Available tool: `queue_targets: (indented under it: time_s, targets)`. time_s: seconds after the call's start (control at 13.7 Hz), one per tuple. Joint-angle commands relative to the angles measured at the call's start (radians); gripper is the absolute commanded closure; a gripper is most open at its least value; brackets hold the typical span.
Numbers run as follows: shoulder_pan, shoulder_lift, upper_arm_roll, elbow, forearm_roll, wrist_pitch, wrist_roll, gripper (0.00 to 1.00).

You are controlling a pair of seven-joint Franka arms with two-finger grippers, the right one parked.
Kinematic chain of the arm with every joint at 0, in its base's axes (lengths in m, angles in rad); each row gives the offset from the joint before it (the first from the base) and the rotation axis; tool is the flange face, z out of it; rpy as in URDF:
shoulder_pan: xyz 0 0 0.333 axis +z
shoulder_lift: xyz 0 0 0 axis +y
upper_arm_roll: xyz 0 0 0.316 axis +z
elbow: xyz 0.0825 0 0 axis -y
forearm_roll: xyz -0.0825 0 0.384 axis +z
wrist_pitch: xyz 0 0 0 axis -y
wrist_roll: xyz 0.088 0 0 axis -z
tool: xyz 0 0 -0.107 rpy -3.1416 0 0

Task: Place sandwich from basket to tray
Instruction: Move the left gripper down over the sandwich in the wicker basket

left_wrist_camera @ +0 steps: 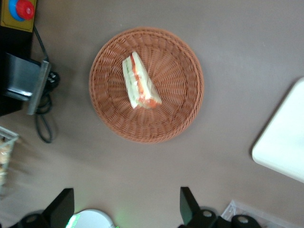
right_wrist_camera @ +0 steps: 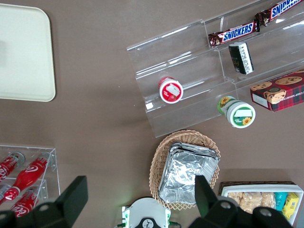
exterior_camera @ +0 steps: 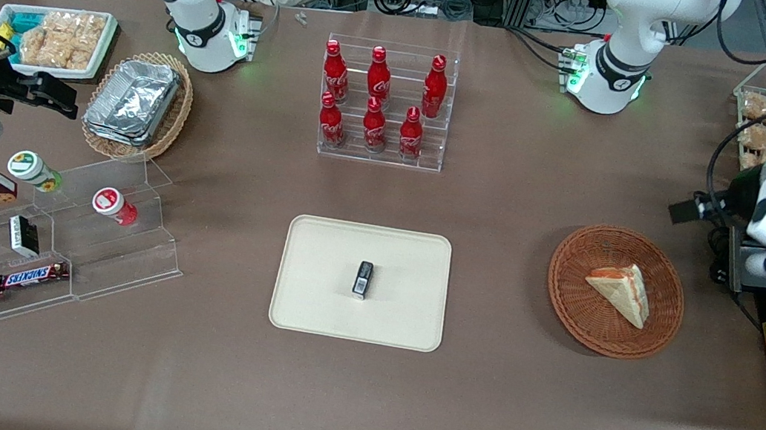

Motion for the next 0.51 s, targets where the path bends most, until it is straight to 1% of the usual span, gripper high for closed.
queue_targets:
  time_s: [0.0,0.15,0.29,0.44]
  targets:
    - [-0.004,-0.024,0.003,-0.187,0.056,0.182,-0.176,0.00]
    - [-0.004,-0.016,0.003,-0.287,0.066,0.299,-0.253,0.00]
    - [0.001,-0.016,0.009,-0.399,0.067,0.435,-0.259,0.00]
    - [0.010,0.001,0.056,-0.484,0.069,0.578,-0.267,0.00]
